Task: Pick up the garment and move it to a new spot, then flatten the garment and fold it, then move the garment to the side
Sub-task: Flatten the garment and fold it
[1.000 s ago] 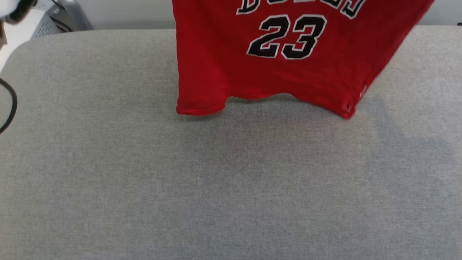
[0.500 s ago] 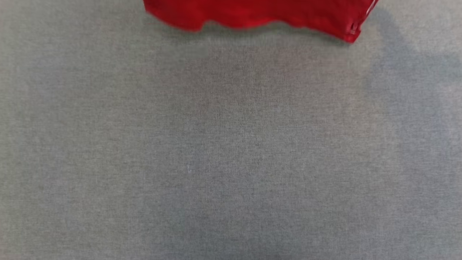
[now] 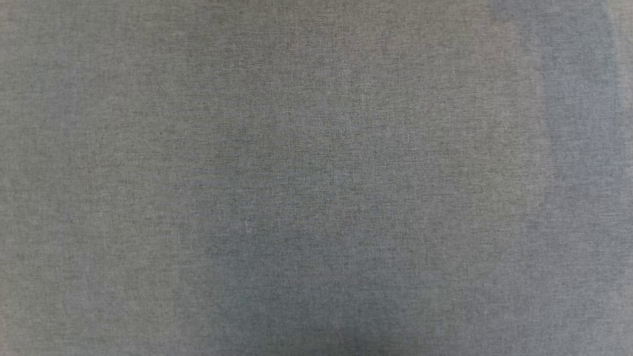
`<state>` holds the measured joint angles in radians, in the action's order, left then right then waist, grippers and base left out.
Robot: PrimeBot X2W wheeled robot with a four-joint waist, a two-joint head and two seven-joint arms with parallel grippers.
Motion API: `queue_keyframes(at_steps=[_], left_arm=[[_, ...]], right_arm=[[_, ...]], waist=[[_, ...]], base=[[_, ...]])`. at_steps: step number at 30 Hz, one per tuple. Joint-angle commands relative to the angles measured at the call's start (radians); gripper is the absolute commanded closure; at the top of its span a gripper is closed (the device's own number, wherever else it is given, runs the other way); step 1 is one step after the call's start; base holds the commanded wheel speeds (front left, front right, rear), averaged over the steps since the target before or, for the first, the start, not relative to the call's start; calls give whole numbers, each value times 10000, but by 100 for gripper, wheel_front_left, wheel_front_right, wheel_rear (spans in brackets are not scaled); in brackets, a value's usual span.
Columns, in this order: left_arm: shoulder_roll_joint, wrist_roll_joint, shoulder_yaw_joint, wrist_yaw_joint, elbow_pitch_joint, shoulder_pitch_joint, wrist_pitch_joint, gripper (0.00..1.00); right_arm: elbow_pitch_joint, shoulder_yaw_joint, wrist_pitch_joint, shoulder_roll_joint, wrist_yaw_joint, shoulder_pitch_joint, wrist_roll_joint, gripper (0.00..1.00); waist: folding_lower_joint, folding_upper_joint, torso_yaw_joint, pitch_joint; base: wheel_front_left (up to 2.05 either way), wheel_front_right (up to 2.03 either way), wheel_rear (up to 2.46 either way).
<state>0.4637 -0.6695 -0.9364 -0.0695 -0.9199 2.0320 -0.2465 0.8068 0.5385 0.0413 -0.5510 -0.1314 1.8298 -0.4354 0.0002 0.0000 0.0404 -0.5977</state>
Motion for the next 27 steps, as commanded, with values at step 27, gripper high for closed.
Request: queue_keyframes(at_steps=[27], left_arm=[[645,-210,2261,306,3277,-9556,-152,100]], right_arm=[[-252,3243,2122,-18,7,-6475,-3131,100]], waist=[[-2,0,16,2503]], base=[[0,0,0]])
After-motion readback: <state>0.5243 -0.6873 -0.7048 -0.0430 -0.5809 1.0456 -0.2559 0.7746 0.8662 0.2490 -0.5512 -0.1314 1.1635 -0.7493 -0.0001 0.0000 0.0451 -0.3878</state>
